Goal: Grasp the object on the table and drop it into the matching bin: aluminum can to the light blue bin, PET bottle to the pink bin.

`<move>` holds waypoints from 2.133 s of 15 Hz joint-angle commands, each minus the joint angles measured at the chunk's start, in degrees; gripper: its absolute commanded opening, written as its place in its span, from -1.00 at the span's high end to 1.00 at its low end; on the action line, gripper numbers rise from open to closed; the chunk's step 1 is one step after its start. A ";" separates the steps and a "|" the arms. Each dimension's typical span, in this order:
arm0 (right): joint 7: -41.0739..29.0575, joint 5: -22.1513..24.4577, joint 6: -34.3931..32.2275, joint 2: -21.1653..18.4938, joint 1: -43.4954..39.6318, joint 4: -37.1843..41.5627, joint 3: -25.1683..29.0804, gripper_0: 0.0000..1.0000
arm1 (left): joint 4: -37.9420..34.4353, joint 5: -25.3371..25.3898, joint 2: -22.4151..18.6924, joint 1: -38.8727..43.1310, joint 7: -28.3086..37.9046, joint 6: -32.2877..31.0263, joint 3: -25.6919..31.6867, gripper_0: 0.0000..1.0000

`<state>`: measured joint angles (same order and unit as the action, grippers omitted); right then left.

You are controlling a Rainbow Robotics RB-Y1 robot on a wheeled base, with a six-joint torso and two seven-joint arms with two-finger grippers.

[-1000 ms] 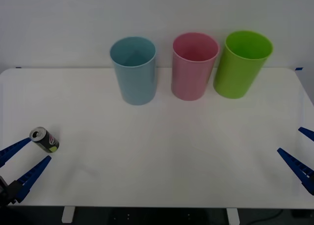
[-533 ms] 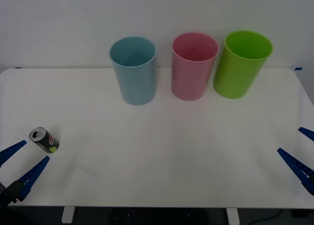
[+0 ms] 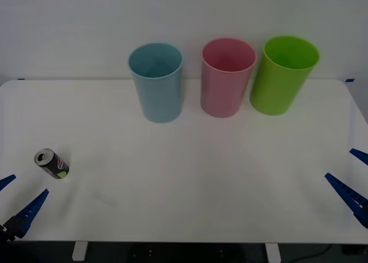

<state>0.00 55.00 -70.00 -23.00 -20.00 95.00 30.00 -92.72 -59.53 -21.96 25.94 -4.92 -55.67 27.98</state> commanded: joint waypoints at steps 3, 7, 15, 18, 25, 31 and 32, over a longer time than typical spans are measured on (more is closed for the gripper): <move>0.00 0.00 0.00 0.00 0.00 0.00 0.00 -1.00 | 0.00 -1.12 -0.01 3.15 -1.94 4.17 0.49 -1.00; 0.00 0.00 0.00 0.00 0.00 0.00 0.00 -1.00 | 0.00 -0.41 0.08 5.08 -2.90 11.82 -1.00 -1.00; 0.00 0.00 0.00 0.00 0.00 0.00 0.00 -1.00 | 0.17 2.05 1.48 4.29 -4.75 19.46 -7.06 -1.00; 0.00 0.00 0.00 0.00 0.00 0.00 0.00 -1.00 | 4.92 5.56 1.66 1.13 -12.22 19.46 -9.09 -1.00; 0.00 0.00 0.00 0.00 0.00 0.00 0.00 -1.00 | 12.30 7.93 5.17 -6.87 -14.07 19.55 -9.44 -1.00; 0.00 0.00 0.00 0.00 0.00 0.00 0.00 -1.00 | 18.28 8.02 5.61 -13.37 -15.30 19.55 -9.09 -1.00; 0.00 0.00 0.00 0.00 0.00 0.00 0.00 -1.00 | 19.16 8.11 5.53 -14.34 -15.47 19.46 -9.00 -1.00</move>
<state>0.00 55.00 -70.00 -23.00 -20.00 95.00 30.00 -74.20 -51.45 -16.38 12.31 -20.24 -36.13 18.91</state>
